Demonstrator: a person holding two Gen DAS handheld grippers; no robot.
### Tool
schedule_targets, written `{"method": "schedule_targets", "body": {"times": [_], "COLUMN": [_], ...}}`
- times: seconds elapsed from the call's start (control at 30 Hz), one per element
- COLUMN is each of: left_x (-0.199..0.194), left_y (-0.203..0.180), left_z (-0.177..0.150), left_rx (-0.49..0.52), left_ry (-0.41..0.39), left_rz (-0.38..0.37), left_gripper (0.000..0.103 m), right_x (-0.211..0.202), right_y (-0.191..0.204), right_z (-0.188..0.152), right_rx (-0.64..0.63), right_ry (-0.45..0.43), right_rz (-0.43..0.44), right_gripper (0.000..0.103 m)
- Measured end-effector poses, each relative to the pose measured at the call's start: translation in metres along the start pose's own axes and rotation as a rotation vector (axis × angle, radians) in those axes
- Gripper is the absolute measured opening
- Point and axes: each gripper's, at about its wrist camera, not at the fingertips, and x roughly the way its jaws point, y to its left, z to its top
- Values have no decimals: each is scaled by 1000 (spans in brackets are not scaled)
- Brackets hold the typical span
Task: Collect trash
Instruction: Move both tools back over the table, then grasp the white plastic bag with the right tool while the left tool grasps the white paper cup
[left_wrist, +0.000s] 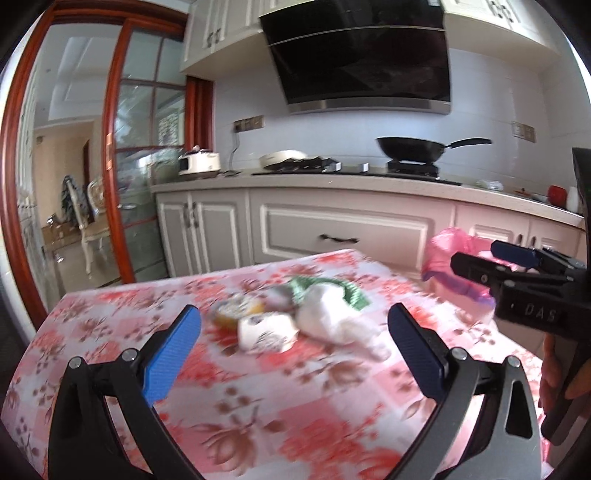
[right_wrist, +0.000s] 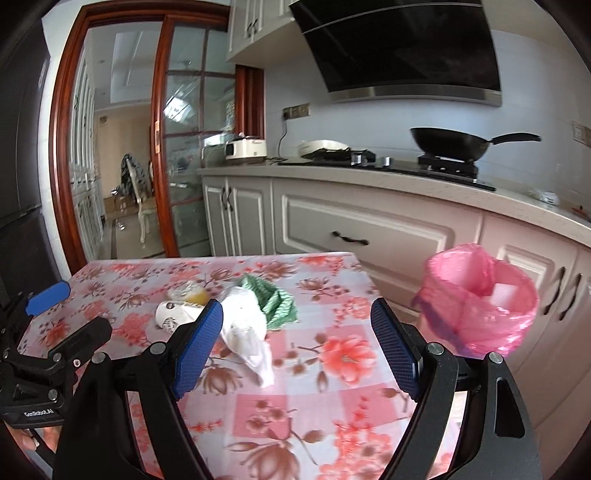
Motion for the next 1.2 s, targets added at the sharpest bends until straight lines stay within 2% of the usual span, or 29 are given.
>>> {"method": "schedule_targets", "body": {"times": [0.17,0.47,0.73,0.87,1.0,1.07,1.2], "left_x": [12,36,51,51,59,65,77], "left_y": [28,64,86,91,92,92,88], "left_z": [-6,-19,-32,-29,-25,-24,-24], "left_rx": [-30,-85,-141,-156,-147,-147,-155], "left_ry": [32,102,151,144,169,193,231], "left_rz": [50,127,165,183,187,189,184], "left_gripper": [98,98,98,98,98,98,98], "right_x": [23,96,153,172,188,194,193], "right_y": [12,31,48,50,48,47,45], "right_z": [0,-9,-10,-11,-13,-14,-17], "right_rx": [-3,-11,-26,-6,21,30,25], "right_ry": [41,175,254,282,341,364,385], "right_rz": [22,68,121,136,166,167,191], "right_gripper": [78,78,78,78,77,72,51]}}
